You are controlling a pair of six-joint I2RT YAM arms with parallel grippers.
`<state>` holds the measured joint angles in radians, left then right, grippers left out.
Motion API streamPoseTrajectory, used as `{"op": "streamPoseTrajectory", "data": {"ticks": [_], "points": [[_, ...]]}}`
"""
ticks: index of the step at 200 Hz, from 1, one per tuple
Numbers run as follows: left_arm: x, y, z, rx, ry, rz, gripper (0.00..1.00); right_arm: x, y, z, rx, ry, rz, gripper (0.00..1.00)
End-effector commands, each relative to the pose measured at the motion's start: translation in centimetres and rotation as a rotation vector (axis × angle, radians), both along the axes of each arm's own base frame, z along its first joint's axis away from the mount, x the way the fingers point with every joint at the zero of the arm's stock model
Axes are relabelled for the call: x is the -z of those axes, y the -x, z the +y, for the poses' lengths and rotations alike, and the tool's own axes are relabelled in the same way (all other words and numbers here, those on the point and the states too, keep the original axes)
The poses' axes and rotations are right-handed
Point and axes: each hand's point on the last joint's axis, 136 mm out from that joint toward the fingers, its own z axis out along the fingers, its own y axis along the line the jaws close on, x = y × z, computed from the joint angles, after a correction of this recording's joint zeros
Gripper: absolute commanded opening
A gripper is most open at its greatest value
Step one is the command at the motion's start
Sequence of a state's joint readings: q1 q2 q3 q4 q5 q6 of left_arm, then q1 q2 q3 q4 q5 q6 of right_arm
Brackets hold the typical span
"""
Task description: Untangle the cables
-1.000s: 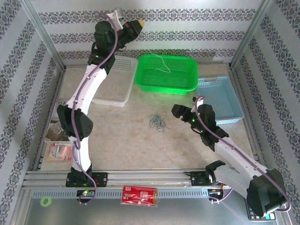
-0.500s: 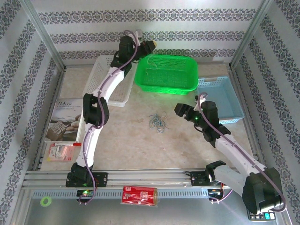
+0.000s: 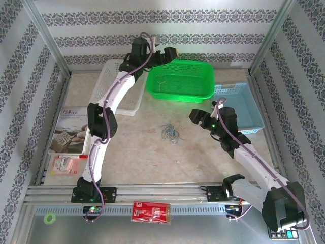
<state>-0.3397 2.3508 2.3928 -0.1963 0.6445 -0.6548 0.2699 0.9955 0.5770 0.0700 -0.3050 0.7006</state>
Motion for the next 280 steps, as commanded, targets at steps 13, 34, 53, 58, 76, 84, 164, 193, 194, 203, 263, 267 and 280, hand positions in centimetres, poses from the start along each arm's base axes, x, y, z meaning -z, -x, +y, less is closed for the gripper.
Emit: {"op": "streamPoseTrajectory", "data": {"ticks": [13, 34, 53, 58, 76, 84, 164, 193, 194, 203, 263, 267, 280], "points": [[-4.8, 5.0, 0.8, 0.030, -0.030, -0.074, 1.00, -0.1, 0.2, 0.2, -0.039, 0.046, 0.000, 0.74], [-4.6, 7.1, 2.0, 0.001, -0.033, -0.067, 1.00, 0.8, 0.5, 0.6, -0.064, 0.080, 0.014, 0.73], [-3.7, 9.1, 3.0, -0.018, -0.025, -0.041, 1.00, 1.6, 0.8, 1.2, -0.099, 0.113, 0.036, 0.71], [-3.4, 9.6, 3.2, -0.025, -0.019, -0.032, 1.00, 1.7, 0.8, 1.5, -0.115, 0.123, 0.039, 0.71], [-1.6, 11.7, 4.2, -0.046, 0.007, 0.017, 1.00, 2.6, 1.1, 2.6, -0.167, 0.166, 0.066, 0.68], [-0.8, 12.6, 4.5, -0.056, 0.017, 0.038, 1.00, 2.8, 1.2, 3.1, -0.186, 0.177, 0.077, 0.68], [8.8, 22.3, 4.8, -0.053, -0.210, 0.155, 0.99, 6.5, 0.2, 4.3, -0.171, 0.212, 0.178, 0.61], [13.4, 25.2, 2.8, 0.024, -0.395, 0.148, 0.86, 7.7, 0.0, 4.2, -0.154, 0.199, 0.203, 0.60], [13.5, 25.2, 2.7, 0.024, -0.400, 0.149, 0.85, 7.8, 0.1, 4.2, -0.154, 0.198, 0.205, 0.60], [14.9, 26.0, 2.0, 0.054, -0.451, 0.146, 0.81, 8.1, 0.1, 4.1, -0.146, 0.194, 0.214, 0.59], [19.5, 26.4, -1.0, 0.120, -0.531, 0.156, 0.55, 9.4, -0.2, 2.2, -0.057, 0.199, 0.251, 0.49], [19.6, 26.4, -1.1, 0.123, -0.534, 0.157, 0.54, 9.4, -0.2, 2.2, -0.053, 0.196, 0.253, 0.49], [20.2, 26.3, -1.4, 0.131, -0.550, 0.162, 0.50, 9.5, -0.2, 2.1, -0.045, 0.189, 0.258, 0.48]]}}
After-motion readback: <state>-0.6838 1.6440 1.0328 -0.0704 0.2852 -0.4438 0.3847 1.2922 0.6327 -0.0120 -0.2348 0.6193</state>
